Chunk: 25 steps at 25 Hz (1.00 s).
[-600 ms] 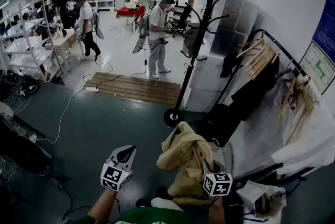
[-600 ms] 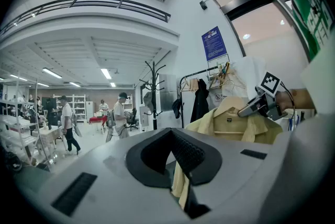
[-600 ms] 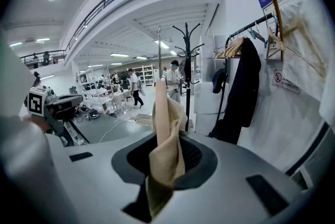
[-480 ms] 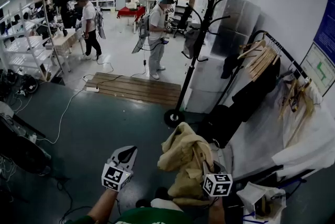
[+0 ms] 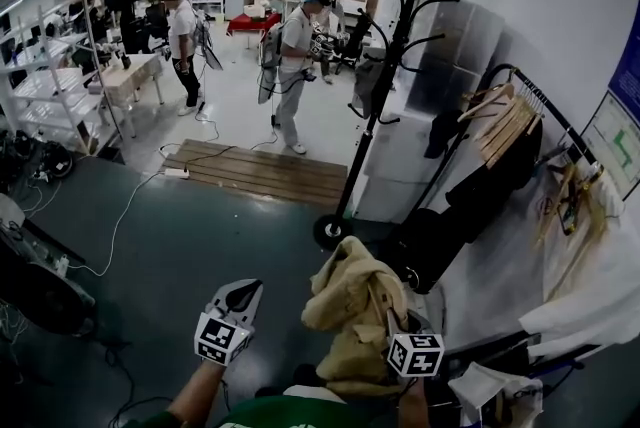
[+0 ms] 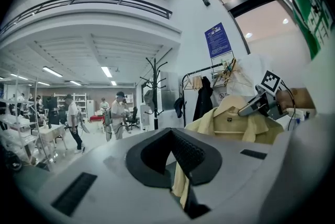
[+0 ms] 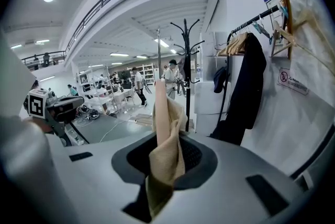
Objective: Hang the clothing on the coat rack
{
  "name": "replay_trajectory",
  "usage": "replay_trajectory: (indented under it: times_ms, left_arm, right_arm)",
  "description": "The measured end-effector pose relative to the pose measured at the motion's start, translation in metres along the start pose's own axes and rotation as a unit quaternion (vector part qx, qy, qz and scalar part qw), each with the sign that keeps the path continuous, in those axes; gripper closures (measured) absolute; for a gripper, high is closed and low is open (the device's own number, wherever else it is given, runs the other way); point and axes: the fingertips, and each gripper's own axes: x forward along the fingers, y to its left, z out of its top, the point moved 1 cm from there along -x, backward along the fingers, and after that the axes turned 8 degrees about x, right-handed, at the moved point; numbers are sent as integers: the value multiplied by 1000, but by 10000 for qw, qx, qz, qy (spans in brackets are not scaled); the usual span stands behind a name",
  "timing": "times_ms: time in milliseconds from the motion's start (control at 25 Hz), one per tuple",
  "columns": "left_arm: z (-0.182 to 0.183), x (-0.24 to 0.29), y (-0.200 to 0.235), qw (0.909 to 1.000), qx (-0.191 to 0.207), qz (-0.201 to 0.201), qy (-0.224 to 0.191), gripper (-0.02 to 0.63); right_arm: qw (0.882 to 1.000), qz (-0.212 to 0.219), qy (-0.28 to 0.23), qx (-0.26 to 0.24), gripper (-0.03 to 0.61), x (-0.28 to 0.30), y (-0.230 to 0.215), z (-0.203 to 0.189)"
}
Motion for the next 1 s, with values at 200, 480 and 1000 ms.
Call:
replay_trajectory:
  times_ms: [200,480,1000]
  left_arm:
    - [3,21,8,9999,52,93,33,611]
    - [11,49,5,9998,88,190,68,611]
    - [12,106,12,9998,45,173,84,611]
  right_arm:
    - [9999,83,-17,-78,509,18,-9,16]
    - [9994,254,-31,-236,509,38,-26,41]
    - [9982,395,-61,-441,509,88,-42,87]
